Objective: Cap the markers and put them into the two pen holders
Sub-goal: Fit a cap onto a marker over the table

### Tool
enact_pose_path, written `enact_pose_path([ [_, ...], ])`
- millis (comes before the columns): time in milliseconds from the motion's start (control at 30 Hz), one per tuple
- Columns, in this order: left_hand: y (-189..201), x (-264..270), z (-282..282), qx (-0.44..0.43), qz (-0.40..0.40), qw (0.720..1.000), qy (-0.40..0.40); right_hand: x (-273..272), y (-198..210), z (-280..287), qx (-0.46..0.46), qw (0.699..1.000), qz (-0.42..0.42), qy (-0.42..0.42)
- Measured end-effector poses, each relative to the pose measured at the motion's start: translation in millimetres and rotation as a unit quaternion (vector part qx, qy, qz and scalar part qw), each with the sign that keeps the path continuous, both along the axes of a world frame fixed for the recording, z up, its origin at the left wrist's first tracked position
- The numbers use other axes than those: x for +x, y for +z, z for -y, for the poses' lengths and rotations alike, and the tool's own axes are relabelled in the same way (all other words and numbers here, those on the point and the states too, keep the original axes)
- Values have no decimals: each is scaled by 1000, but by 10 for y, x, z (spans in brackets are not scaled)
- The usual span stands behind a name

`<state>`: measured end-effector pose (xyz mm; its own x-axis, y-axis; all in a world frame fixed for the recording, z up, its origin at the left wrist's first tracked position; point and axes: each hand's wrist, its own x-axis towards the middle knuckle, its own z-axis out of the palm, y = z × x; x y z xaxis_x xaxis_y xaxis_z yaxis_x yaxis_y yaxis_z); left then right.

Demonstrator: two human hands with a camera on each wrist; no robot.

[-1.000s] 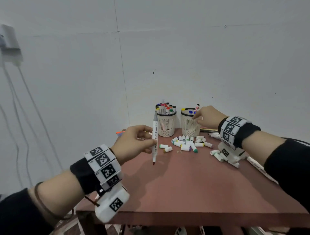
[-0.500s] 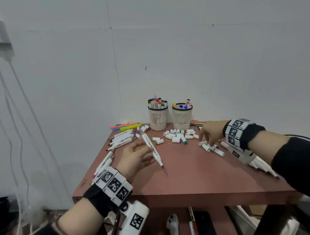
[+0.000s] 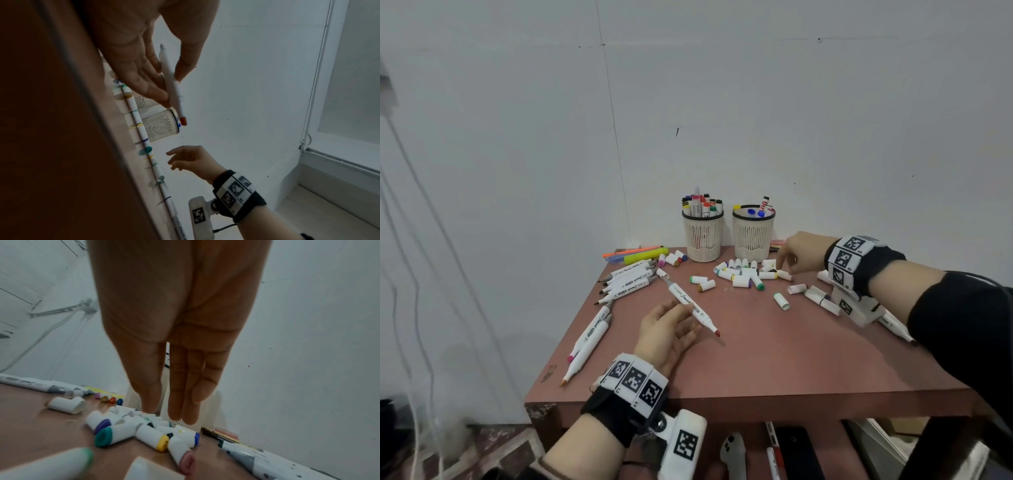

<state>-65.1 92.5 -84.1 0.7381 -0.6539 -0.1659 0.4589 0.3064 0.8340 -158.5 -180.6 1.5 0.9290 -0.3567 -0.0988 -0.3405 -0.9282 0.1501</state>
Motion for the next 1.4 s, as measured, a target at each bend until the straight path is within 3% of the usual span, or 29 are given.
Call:
enact_pose_path([
  [400,-36,60,3,-32,-16,999,-11,250,-201,200,-2,996,-60,-62],
  [1000,-64,65,23,-28,0,999,-30,252,-186,142,12,991,-123,-49],
  [1233,-71,74,30,-23,-3,999,-24,59,21,12,50,997,40,-38],
  [1400,-66,77,29,-22,-7,999,-25,-166,221,-355,131,976,172,-10],
])
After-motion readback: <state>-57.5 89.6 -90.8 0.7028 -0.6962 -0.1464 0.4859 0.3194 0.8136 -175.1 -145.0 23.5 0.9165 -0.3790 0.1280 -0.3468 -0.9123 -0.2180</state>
